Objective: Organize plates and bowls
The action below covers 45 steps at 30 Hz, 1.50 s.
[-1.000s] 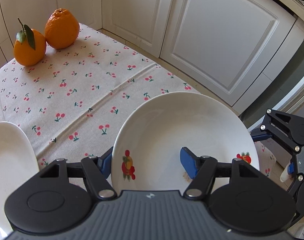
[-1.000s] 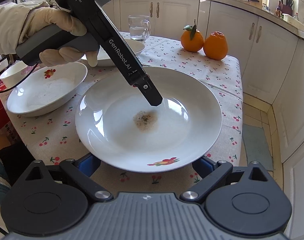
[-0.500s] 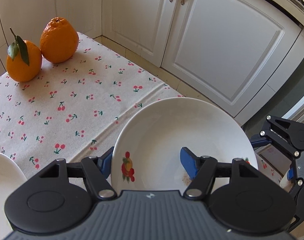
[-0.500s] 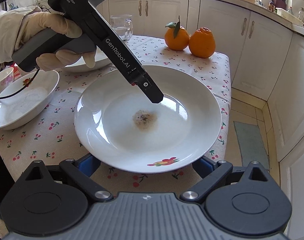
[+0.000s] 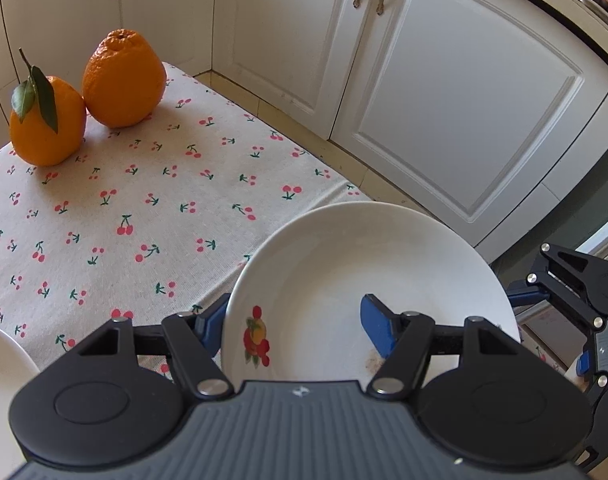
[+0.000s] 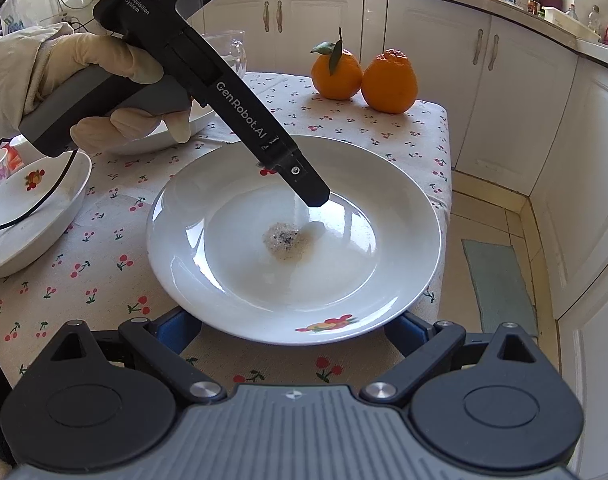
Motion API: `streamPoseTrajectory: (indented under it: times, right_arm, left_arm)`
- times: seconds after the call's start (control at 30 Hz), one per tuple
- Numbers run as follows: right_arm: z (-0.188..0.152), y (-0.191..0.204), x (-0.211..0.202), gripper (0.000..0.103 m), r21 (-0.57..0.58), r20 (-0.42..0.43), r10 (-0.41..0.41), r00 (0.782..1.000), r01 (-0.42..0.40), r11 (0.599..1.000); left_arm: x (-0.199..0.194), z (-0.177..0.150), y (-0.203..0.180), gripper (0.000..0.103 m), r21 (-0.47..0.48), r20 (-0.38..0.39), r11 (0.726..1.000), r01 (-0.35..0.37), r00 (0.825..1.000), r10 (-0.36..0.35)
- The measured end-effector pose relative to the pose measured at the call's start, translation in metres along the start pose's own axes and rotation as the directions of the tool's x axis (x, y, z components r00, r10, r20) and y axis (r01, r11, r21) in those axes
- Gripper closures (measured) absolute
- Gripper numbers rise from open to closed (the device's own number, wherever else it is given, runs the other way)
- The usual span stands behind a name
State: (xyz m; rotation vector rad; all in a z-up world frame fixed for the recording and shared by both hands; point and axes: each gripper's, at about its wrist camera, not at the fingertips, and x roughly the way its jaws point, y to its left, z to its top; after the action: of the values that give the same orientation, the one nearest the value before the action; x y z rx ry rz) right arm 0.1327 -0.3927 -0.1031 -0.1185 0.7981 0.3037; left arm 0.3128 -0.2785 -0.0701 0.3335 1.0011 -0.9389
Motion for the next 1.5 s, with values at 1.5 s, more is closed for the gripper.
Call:
streamPoseTrajectory:
  times: [1.5]
  right_arm:
    - [-0.005, 0.096, -0.089, 0.0, -0.061, 0.066, 0.048, 0.997, -0.044, 0.997]
  left_arm:
    - [-0.208, -0.123, -0.082, 0.008, 0.05, 0.407, 0.953, -0.298, 0.878, 0.253]
